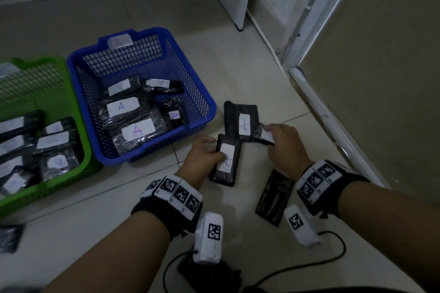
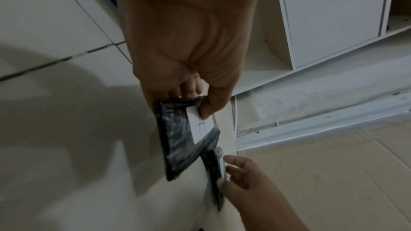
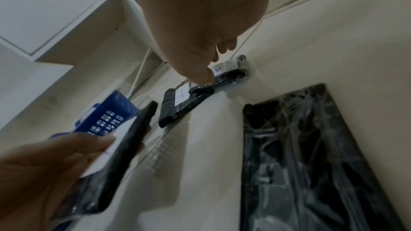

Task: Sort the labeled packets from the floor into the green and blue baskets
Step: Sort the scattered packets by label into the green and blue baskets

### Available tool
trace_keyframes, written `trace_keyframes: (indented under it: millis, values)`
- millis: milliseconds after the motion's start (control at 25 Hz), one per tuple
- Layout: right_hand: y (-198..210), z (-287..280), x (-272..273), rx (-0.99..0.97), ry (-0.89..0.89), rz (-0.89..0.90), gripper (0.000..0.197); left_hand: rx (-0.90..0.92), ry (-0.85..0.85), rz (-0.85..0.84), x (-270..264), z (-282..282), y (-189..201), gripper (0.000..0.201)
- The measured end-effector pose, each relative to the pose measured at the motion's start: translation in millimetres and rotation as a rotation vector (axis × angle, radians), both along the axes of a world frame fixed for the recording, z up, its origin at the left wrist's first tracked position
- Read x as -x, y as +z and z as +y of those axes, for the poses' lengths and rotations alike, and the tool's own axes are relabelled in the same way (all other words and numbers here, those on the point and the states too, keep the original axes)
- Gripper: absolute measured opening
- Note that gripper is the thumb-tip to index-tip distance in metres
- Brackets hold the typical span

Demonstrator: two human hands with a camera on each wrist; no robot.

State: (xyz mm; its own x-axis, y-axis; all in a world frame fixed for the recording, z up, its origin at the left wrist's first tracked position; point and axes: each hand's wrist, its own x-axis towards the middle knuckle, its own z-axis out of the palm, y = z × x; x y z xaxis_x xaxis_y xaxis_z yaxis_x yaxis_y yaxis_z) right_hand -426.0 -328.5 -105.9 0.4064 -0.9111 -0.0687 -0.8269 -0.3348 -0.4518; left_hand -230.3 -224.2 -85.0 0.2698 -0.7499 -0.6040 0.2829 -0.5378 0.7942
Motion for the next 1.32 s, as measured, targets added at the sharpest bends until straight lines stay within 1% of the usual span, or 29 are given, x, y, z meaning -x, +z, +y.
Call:
trace_keyframes:
  millis: [80, 120, 160, 200, 280, 320, 440, 480, 520, 600, 680, 760, 800, 920, 1000, 1040, 1080, 1120, 1200, 1240, 1280, 1320]
  values:
    - [-1.7, -2.7, -6.9, -0.016, -0.014, 0.136, 0.042, 0.023, -0.031, -0.022, -4.2, 1.7, 2.1, 0.032]
    - [0.7, -1.3, -10.4, -0.015, -0.017, 0.185, 0.045, 0.029, -0.054, -0.015, -6.3, 3.2, 4.6, 0.030]
    - [1.8, 0.7, -12.9, -0.037, -0.028, 0.198, 0.053, 0.041, -0.083, 0.007, -9.0, 4.9, 6.9, 0.030]
    - [6.0, 4.9, -15.8, -0.091, -0.047, 0.156, 0.061, 0.064, -0.105, 0.035, -12.1, 6.6, 9.0, 0.031]
    - [10.4, 14.5, -21.3, -0.234, -0.088, -0.047, 0.068, 0.134, -0.111, 0.079, -19.9, 9.3, 20.6, 0.033]
    - [15.1, 20.5, -27.2, -0.267, -0.092, -0.162, 0.069, 0.177, -0.087, 0.084, -26.5, 9.1, 27.5, 0.034]
    - [40.5, 28.4, -56.6, -0.265, -0.077, -0.499, 0.065, 0.350, 0.022, 0.033, -53.9, 4.8, 50.1, 0.041]
    - [50.7, 27.2, -70.9, -0.272, -0.060, -0.574, 0.063, 0.406, 0.068, -0.007, -66.0, 3.1, 58.2, 0.045]
    - [59.1, 24.0, -84.7, -0.262, -0.034, -0.607, 0.060, 0.450, 0.119, -0.046, -78.5, 1.9, 65.1, 0.048]
    - [70.7, 12.4, -115.0, -0.206, 0.010, -0.564, 0.054, 0.497, 0.223, -0.152, -102.9, 1.2, 77.6, 0.047]
    - [79.3, -0.1, -148.1, -0.188, 0.055, -0.481, 0.049, 0.481, 0.328, -0.299, -125.3, -2.2, 81.9, 0.039]
    - [80.0, -9.6, -179.2, -0.161, 0.151, -0.400, 0.036, 0.437, 0.401, -0.456, -141.3, -9.1, 79.8, 0.034]
    - [76.8, -12.7, -191.2, -0.154, 0.191, -0.349, 0.029, 0.417, 0.404, -0.517, -146.0, -13.8, 77.3, 0.034]
    - [58.7, -19.1, -211.7, -0.215, 0.247, -0.165, 0.017, 0.377, 0.337, -0.616, -153.8, -28.8, 70.8, 0.033]
    - [52.4, -19.9, -211.6, -0.209, 0.311, -0.025, 0.020, 0.327, 0.282, -0.651, -151.5, -39.9, 66.1, 0.034]
    - [53.8, -18.7, -207.6, -0.173, 0.332, -0.006, 0.022, 0.293, 0.251, -0.669, -148.7, -46.2, 63.2, 0.034]
    - [56.5, -17.2, -201.2, -0.123, 0.334, -0.053, 0.023, 0.253, 0.219, -0.698, -145.0, -51.8, 61.4, 0.034]
    - [60.1, -14.3, -192.3, -0.072, 0.309, -0.169, 0.023, 0.209, 0.183, -0.744, -141.5, -56.0, 60.7, 0.033]
    - [63.0, -10.6, -167.4, 0.034, 0.134, -0.439, 0.022, 0.135, 0.085, -0.842, -135.3, -61.6, 57.2, 0.032]
    - [60.2, -12.4, -151.8, 0.065, 0.017, -0.525, 0.022, 0.114, 0.020, -0.882, -132.6, -63.3, 54.9, 0.033]
    - [55.0, -15.9, -135.6, 0.063, -0.095, -0.547, 0.022, 0.100, -0.059, -0.928, -130.4, -64.7, 51.2, 0.034]
    - [46.1, -21.1, -120.8, 0.032, -0.188, -0.514, 0.022, 0.083, -0.150, -0.993, -128.7, -65.0, 48.5, 0.035]
